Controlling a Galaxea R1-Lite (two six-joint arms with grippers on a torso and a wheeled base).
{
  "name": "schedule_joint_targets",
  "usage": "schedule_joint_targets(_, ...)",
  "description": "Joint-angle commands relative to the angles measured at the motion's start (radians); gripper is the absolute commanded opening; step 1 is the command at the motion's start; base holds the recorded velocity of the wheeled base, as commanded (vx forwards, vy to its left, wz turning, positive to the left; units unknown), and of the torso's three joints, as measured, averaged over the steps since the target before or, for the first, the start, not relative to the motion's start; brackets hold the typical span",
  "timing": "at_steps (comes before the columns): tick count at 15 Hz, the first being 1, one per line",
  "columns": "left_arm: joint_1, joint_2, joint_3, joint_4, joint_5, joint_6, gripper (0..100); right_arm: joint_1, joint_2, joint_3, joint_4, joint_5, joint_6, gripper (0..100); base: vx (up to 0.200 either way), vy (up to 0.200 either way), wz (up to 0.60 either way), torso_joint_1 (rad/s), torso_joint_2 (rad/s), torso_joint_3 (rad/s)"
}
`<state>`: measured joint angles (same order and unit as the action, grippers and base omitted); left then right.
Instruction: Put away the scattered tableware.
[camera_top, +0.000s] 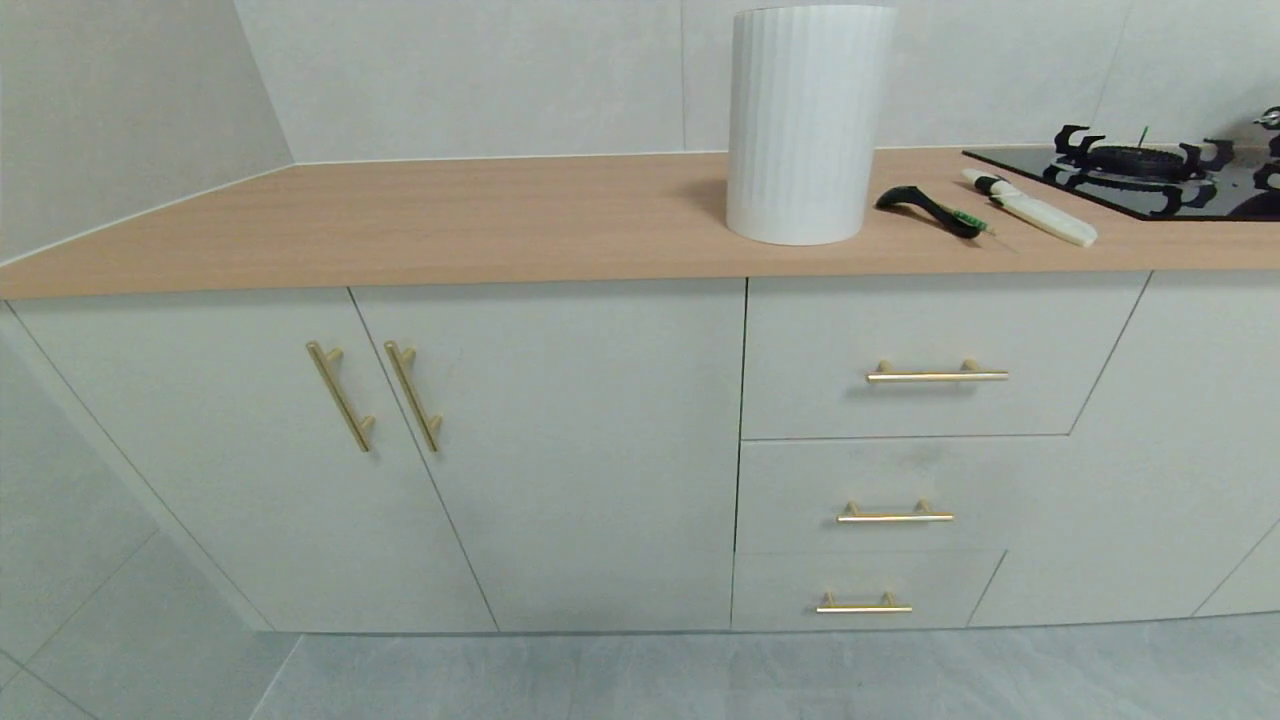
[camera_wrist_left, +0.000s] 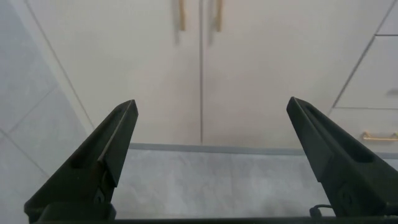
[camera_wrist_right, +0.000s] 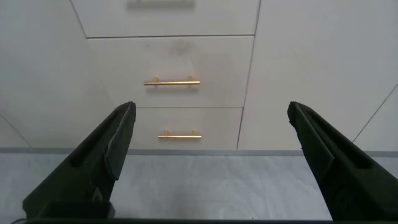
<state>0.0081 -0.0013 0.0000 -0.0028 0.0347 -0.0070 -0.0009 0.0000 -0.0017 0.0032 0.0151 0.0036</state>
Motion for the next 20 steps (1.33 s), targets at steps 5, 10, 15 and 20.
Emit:
schedule_joint_targets(5,0.000,0.001,0.000,0.000,0.001,-0.001,100,-0.001,0.002,0.000,0.000,0.000,-0.001,100,0.000,0.000,0.00,0.000,0.00,0.000)
schedule_joint_targets(10,0.000,0.001,0.000,0.000,0.001,-0.002,100,-0.001,0.002,0.000,0.000,0.000,-0.001,100,0.120,0.000,0.00,-0.001,0.00,0.004)
schedule_joint_targets(15,0.000,0.001,0.000,0.000,0.001,-0.002,100,-0.001,0.002,0.000,0.000,-0.001,-0.001,100,0.000,0.000,0.00,0.000,0.00,0.000)
schedule_joint_targets(20,0.000,0.001,0.000,0.000,0.001,-0.001,100,-0.002,0.002,0.000,0.000,0.002,-0.047,100,0.000,0.000,0.00,0.000,0.00,0.000)
